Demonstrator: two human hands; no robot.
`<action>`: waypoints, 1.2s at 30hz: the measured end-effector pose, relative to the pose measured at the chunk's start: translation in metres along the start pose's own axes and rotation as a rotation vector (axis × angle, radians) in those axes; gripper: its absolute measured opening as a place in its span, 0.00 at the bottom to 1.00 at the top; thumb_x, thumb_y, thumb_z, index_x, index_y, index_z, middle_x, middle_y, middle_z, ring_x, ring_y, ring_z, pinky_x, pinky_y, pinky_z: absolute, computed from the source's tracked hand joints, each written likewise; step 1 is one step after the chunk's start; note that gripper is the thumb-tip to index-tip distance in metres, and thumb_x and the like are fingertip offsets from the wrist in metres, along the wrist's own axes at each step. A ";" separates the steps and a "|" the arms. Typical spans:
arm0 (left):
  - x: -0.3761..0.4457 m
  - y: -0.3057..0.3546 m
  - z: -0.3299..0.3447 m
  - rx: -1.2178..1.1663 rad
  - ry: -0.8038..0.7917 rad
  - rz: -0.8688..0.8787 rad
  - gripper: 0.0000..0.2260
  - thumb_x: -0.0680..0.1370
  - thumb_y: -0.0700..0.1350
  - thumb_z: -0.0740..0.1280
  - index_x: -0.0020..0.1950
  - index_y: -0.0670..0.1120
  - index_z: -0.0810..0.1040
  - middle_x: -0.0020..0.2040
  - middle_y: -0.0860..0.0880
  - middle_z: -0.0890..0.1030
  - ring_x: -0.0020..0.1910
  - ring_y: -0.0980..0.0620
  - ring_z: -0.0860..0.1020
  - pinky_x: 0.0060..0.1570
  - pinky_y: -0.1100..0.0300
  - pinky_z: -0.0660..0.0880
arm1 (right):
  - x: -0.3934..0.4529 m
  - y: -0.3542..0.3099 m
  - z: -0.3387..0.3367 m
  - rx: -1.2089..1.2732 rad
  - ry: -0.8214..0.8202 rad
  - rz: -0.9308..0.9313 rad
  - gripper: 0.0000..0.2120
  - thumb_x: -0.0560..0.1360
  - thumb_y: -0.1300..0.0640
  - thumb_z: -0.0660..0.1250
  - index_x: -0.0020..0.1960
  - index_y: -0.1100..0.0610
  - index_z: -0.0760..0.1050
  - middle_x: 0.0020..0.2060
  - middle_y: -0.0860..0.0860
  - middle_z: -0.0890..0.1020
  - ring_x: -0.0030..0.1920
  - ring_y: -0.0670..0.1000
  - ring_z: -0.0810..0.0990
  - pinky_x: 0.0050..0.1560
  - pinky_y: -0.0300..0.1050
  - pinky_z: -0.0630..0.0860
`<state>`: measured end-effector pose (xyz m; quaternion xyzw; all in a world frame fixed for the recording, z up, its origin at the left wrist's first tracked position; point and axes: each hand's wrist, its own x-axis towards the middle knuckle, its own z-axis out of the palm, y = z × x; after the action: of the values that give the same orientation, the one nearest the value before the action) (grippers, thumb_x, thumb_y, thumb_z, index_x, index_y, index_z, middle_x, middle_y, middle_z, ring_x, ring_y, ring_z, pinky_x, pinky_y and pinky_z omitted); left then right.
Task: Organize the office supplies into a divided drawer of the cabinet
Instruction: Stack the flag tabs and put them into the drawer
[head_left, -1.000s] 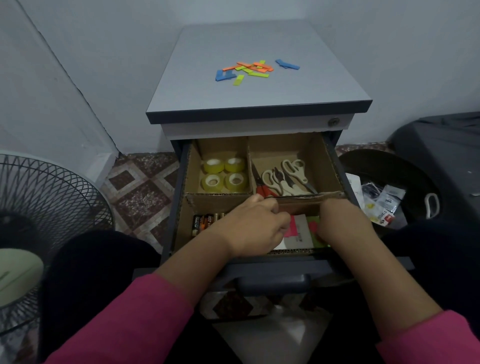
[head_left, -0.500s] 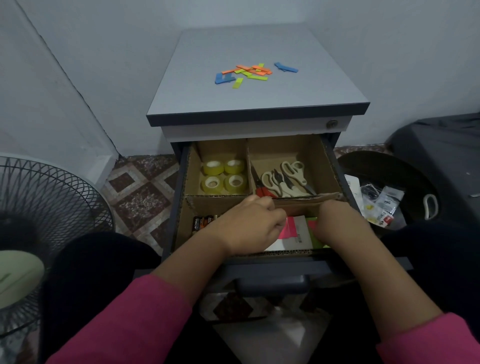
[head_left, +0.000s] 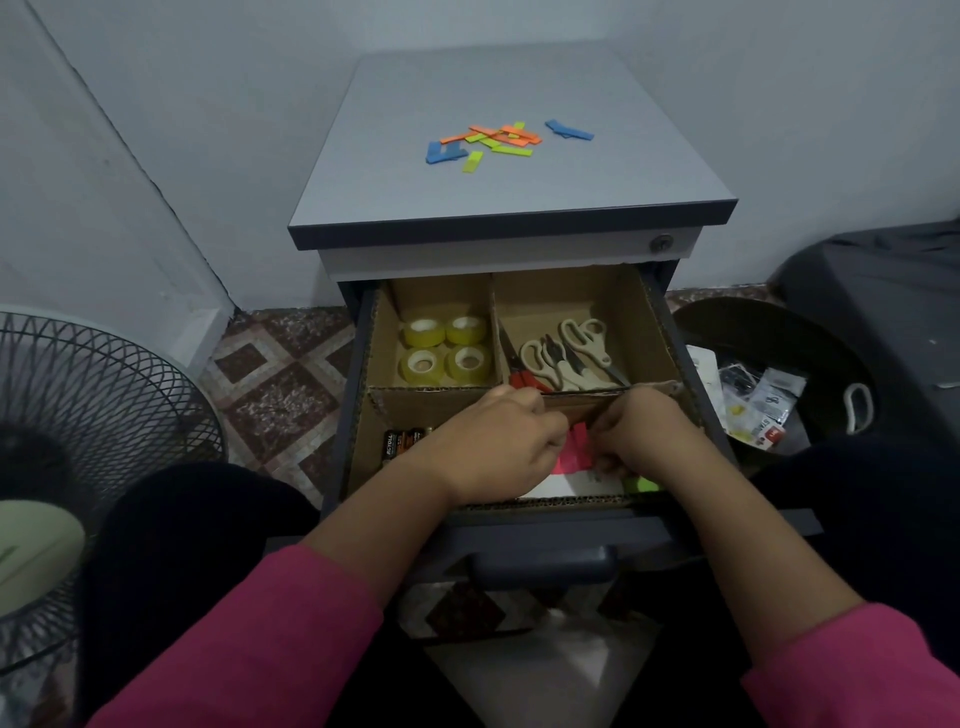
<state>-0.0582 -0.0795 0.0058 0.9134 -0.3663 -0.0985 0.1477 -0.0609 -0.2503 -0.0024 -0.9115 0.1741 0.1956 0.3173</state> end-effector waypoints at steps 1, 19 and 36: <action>0.000 0.000 0.000 -0.002 -0.003 -0.002 0.06 0.80 0.47 0.57 0.48 0.49 0.72 0.49 0.51 0.70 0.53 0.49 0.66 0.50 0.63 0.59 | 0.001 -0.001 -0.001 0.010 -0.001 -0.004 0.06 0.75 0.64 0.66 0.44 0.64 0.83 0.32 0.57 0.82 0.30 0.52 0.78 0.41 0.46 0.80; 0.002 0.001 -0.001 -0.027 -0.073 -0.034 0.10 0.78 0.46 0.57 0.57 0.51 0.73 0.55 0.51 0.70 0.57 0.50 0.66 0.57 0.60 0.64 | -0.006 0.009 -0.016 -0.289 0.126 -0.205 0.11 0.73 0.62 0.67 0.44 0.47 0.83 0.40 0.49 0.82 0.41 0.49 0.80 0.44 0.42 0.78; 0.007 0.004 0.001 0.198 -0.096 0.044 0.12 0.80 0.49 0.54 0.60 0.53 0.72 0.56 0.48 0.70 0.49 0.52 0.63 0.56 0.59 0.60 | 0.008 0.005 0.010 -0.367 0.196 -0.204 0.06 0.73 0.56 0.66 0.43 0.58 0.79 0.34 0.51 0.76 0.38 0.52 0.77 0.39 0.44 0.75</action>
<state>-0.0562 -0.0875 0.0062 0.9094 -0.4011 -0.1023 0.0411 -0.0589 -0.2488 -0.0162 -0.9814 0.0725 0.1015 0.1462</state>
